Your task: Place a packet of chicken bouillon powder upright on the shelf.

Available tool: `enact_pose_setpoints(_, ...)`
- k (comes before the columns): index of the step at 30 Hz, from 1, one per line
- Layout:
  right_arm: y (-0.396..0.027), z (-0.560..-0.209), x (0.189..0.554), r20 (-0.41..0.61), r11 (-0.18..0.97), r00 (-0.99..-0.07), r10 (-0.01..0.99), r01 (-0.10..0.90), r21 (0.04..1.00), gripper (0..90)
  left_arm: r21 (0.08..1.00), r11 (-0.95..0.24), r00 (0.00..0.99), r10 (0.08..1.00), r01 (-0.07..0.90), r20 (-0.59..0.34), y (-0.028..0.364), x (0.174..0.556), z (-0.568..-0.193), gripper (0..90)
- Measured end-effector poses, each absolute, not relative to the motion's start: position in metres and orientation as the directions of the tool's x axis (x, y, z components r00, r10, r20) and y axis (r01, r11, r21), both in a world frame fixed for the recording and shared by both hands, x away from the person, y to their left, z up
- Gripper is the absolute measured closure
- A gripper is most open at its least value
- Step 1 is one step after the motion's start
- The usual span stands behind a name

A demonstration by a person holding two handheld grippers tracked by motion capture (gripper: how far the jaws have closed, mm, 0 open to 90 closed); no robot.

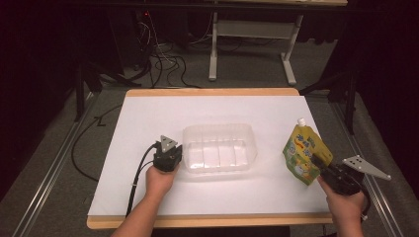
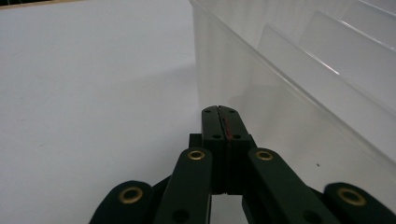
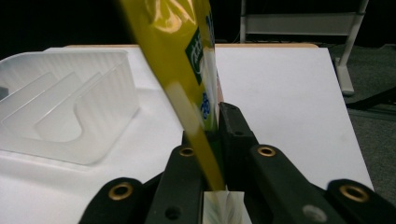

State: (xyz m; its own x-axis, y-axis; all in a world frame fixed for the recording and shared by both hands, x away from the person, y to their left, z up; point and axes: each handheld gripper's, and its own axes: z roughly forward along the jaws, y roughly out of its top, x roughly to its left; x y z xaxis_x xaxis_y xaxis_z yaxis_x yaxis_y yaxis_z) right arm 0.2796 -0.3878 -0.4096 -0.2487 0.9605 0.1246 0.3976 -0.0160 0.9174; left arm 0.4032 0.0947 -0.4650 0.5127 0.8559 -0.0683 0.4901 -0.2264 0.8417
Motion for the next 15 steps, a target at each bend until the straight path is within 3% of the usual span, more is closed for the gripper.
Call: enact_pose_setpoints(15,-0.389,-0.405,0.277,0.148,-0.056,-0.230,0.962,0.363,0.930,90.0,0.849,-0.219,0.566,0.817,0.481,-0.110,0.051,0.398,-0.464,90.0)
